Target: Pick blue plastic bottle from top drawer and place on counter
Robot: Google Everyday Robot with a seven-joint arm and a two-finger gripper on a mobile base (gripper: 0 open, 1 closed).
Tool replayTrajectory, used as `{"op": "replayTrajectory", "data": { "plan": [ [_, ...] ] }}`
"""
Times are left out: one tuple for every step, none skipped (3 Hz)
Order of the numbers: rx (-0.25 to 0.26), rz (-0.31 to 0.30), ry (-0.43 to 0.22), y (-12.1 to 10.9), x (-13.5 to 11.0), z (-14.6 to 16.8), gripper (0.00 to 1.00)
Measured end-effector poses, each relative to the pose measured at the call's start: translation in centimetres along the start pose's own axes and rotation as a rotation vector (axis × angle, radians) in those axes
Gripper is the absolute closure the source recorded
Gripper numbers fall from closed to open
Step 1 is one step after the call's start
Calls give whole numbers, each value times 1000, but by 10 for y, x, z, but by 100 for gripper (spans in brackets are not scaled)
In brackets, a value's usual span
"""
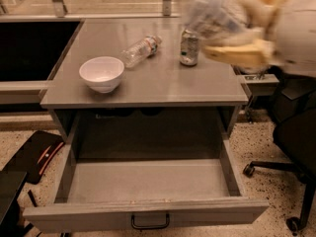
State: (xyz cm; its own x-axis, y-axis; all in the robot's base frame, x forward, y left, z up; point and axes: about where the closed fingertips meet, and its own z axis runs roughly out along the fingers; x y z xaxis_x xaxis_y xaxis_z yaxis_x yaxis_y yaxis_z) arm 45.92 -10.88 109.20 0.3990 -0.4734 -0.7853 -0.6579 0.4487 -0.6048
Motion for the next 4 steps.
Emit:
{"op": "replayTrajectory", "data": {
  "plan": [
    [-54, 7, -50, 12, -8, 28, 100],
    [-54, 7, -50, 12, -8, 28, 100],
    [-74, 75, -105, 0, 19, 55, 100],
    [-66, 186, -167, -36, 77, 112, 100]
  ]
}}
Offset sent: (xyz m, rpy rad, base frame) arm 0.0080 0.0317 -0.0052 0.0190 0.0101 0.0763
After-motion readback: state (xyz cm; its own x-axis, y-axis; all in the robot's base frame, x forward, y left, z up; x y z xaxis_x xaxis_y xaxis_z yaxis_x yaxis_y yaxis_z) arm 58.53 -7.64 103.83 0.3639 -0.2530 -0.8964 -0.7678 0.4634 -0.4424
